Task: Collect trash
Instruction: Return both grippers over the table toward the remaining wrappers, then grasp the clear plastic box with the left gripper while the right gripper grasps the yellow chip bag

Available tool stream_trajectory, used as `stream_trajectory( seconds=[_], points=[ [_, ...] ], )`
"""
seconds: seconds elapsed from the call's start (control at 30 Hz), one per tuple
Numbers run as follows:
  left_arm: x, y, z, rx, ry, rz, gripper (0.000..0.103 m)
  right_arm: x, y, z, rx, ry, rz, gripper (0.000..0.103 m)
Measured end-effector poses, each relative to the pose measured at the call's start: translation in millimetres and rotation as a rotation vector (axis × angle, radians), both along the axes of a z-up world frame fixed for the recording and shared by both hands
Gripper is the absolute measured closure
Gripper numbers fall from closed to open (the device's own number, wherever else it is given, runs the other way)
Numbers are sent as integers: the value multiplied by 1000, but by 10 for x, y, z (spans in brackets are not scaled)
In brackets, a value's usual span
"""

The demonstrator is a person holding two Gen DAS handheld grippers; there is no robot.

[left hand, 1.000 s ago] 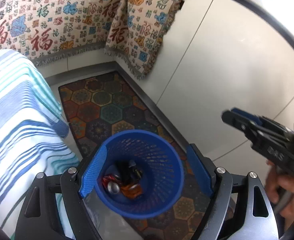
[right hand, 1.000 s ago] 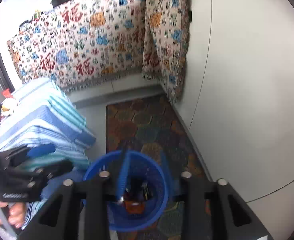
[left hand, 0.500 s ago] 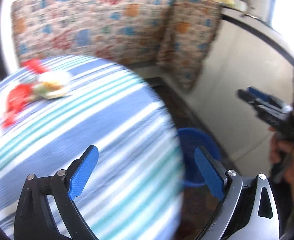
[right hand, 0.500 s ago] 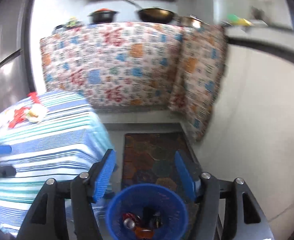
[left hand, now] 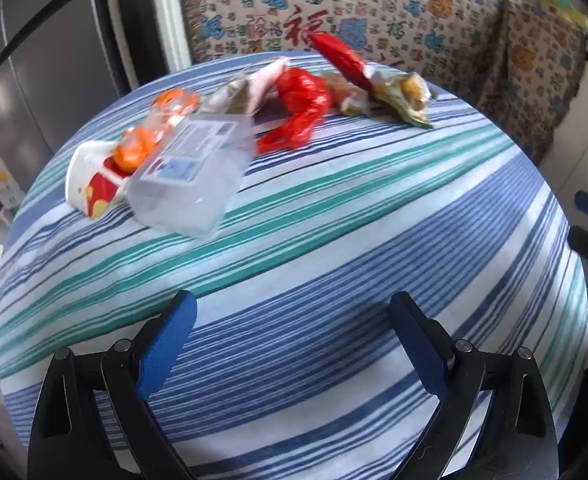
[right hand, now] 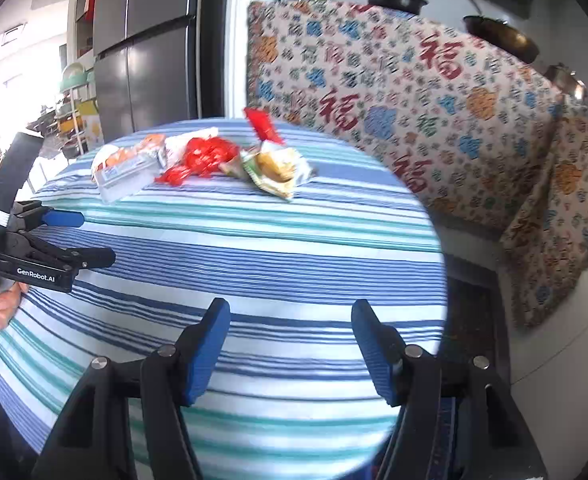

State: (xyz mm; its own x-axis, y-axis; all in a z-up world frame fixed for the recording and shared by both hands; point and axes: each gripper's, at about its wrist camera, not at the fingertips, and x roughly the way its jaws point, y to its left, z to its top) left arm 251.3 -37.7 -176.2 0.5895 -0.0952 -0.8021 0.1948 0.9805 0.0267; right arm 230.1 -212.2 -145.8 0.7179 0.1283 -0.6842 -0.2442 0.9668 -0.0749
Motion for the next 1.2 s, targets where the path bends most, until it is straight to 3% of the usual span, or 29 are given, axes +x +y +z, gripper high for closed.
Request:
stream_trajectory(
  seconds=[0.17,0.37,0.6,0.77,0.93,1.07,1.2],
  points=[
    [59,118,-12,12,6,17,2,358,325,-207,-20,98,4,38],
    [97,188,-17,9,9,10,0,711,549,-307,-17,154,-24,38],
    [125,246,-15,9,10,9,0,757,493,-343,41,153,-44,33],
    [354,424,0,-6,12,-3,0,758,494,-346,39,154,-55,30],
    [617,649,59,-104,6,-22,1,763,499,-344,37,153,-55,30],
    [712,513,66,-66,-14,-84,1,785,485,-339,37,154,-56,30],
    [728,439,97,-61,-42,-83,6,790,485,-339,44,154,-57,29]
  ],
)
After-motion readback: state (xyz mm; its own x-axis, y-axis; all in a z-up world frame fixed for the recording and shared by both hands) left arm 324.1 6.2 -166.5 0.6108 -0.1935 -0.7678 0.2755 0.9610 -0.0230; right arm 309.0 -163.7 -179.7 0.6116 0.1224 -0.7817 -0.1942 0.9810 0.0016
